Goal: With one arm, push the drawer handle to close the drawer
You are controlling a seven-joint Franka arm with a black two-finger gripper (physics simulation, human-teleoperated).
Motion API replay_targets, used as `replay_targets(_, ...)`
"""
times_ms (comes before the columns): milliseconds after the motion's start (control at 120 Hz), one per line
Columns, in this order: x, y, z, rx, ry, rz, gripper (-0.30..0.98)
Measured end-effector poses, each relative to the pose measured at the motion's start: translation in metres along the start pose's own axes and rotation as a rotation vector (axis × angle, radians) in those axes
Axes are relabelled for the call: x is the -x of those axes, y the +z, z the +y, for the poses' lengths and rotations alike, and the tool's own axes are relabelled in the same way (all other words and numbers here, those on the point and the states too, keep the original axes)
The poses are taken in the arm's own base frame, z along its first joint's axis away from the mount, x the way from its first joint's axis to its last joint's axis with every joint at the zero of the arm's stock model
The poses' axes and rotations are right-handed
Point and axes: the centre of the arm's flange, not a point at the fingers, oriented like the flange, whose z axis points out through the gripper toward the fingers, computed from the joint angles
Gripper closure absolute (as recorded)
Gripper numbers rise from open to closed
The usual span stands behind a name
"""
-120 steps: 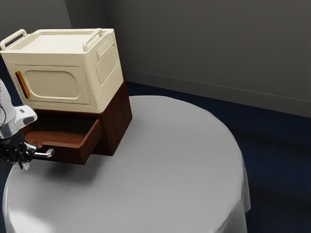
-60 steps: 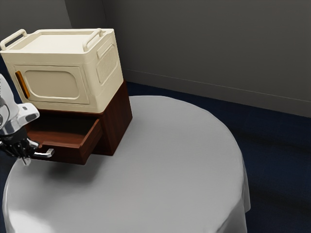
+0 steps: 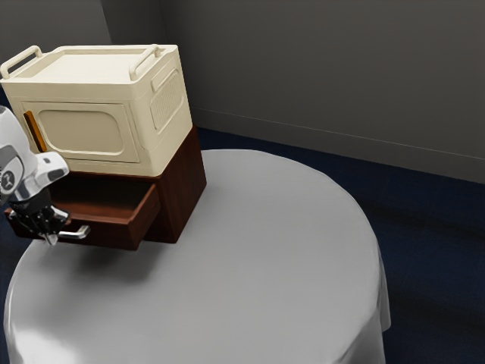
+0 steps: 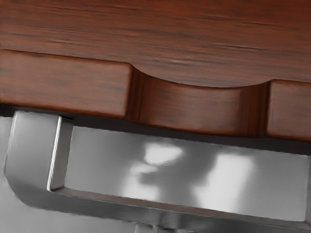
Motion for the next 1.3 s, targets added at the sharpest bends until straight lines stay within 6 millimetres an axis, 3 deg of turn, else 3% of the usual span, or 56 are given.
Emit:
replay_targets(742,-0.053,0.019,0.005,0.023,-0.014,0.240,0.79)
replay_targets(1300,-0.084,0.019,0.000,0.032,-0.033,0.370,0.79)
